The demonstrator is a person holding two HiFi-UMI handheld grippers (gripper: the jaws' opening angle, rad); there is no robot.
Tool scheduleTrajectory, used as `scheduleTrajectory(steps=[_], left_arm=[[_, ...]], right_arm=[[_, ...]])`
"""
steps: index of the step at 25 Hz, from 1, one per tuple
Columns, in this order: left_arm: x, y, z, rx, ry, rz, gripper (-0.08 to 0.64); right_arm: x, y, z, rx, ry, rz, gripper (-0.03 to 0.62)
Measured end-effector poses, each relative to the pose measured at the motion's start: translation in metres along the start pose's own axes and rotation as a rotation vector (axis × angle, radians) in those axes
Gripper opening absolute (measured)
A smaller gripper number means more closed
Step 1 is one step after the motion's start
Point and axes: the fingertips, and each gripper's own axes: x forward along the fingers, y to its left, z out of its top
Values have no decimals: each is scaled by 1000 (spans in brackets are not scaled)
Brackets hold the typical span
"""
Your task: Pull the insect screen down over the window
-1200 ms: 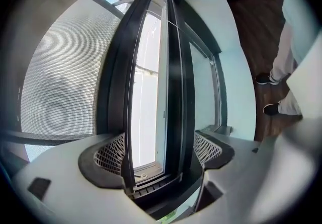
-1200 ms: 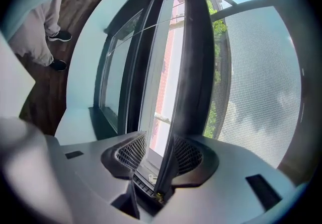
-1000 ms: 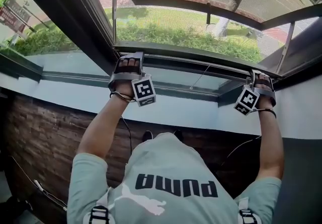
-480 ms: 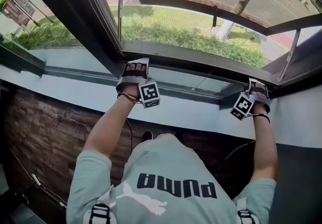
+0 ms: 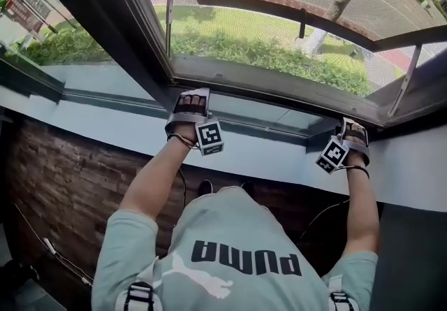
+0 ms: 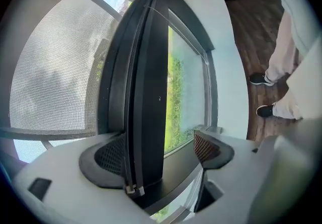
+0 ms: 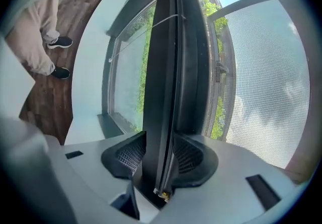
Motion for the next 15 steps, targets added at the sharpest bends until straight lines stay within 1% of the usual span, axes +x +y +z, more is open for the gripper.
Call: scheduleTrajectory(steps=[2, 4, 6, 8, 10, 12, 14, 15], left_arm=[[-1, 0, 2, -23, -10, -11, 420], [1, -4, 2, -22, -2, -11, 420], [6, -6, -1, -7, 13, 13, 420], [8, -4, 0, -14, 11, 39, 420], [7, -1, 4, -53, -18, 63, 420], [7, -1, 7, -88, -41, 83, 420], [9, -1, 9, -105, -54, 105, 419], [8, 1, 9, -101, -53, 126, 419]], right_arm=[[2, 0, 1, -2, 1, -6, 170], [5, 4, 3, -5, 7, -11, 170], [7, 6, 4, 4, 13, -28, 170], [7, 4, 4, 7, 16, -54, 170], [8, 2, 4, 8, 23, -83, 170], [8, 1, 6, 32, 24, -123, 170], [10, 2, 8, 77, 20, -162, 170], [11, 4, 8, 92, 23, -183, 170]])
